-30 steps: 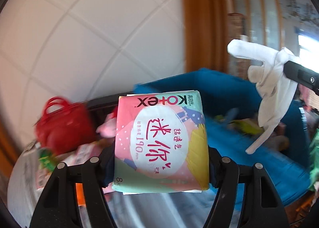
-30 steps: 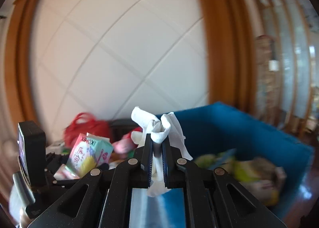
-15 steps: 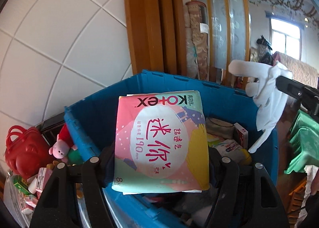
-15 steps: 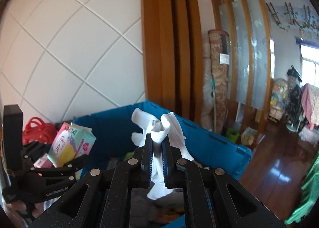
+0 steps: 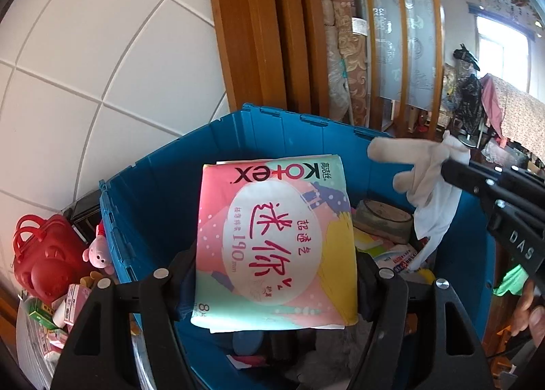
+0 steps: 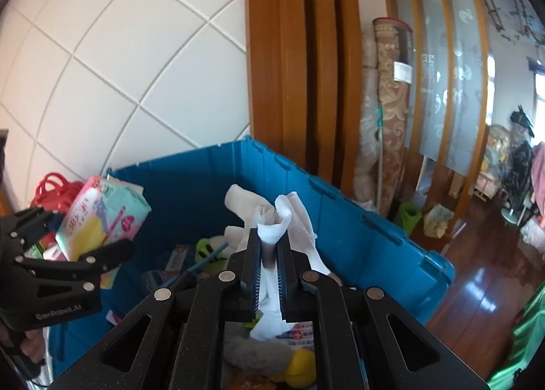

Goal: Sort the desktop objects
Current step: 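Carry the Kotex pack and white glove into the crate and release both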

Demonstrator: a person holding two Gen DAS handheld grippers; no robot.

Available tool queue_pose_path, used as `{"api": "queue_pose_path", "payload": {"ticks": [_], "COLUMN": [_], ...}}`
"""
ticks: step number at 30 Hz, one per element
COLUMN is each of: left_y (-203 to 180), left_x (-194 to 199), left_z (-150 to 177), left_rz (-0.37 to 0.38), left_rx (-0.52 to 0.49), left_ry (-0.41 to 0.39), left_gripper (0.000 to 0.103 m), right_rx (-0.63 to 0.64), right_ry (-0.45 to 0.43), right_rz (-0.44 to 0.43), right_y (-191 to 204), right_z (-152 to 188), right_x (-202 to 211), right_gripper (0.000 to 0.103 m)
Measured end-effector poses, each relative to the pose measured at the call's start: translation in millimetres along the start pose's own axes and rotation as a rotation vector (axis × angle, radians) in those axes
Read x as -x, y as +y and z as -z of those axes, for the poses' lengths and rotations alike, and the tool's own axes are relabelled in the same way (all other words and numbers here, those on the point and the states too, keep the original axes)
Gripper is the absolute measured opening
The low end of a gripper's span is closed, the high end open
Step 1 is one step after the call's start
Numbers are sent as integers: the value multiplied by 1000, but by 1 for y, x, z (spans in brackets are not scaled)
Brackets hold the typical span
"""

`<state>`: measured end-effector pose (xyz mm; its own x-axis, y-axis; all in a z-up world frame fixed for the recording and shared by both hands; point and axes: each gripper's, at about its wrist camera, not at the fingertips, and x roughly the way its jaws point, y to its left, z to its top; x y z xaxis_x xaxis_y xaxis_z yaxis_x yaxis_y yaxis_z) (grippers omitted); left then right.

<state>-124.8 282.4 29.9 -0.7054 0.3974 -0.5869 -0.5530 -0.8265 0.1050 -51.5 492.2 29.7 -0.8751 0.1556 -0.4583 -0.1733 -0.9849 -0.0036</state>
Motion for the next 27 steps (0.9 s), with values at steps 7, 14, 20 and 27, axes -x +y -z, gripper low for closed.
{"api": "queue_pose_path", "payload": {"ticks": [7,14,20,27], "left_y": [7,13,23,30], "left_x": [-3,1,19,84], "left_z": [-5,-4,5,29], "left_rz": [-52,-60,-63,-64], "left_rx": [30,57,91,89], "left_ry": [-9,-14,-36,-150], "left_gripper": [80,81,81,91], "right_rx": [28,57,63,58], "right_ry": [40,63,70,30], "right_rz": [-19,-33,-26,12], "right_y": [0,3,10,31], "right_z": [-2,-6,-3,7], "right_x": [-17,-28,-25,32], "right_gripper": [9,25,96,103]}}
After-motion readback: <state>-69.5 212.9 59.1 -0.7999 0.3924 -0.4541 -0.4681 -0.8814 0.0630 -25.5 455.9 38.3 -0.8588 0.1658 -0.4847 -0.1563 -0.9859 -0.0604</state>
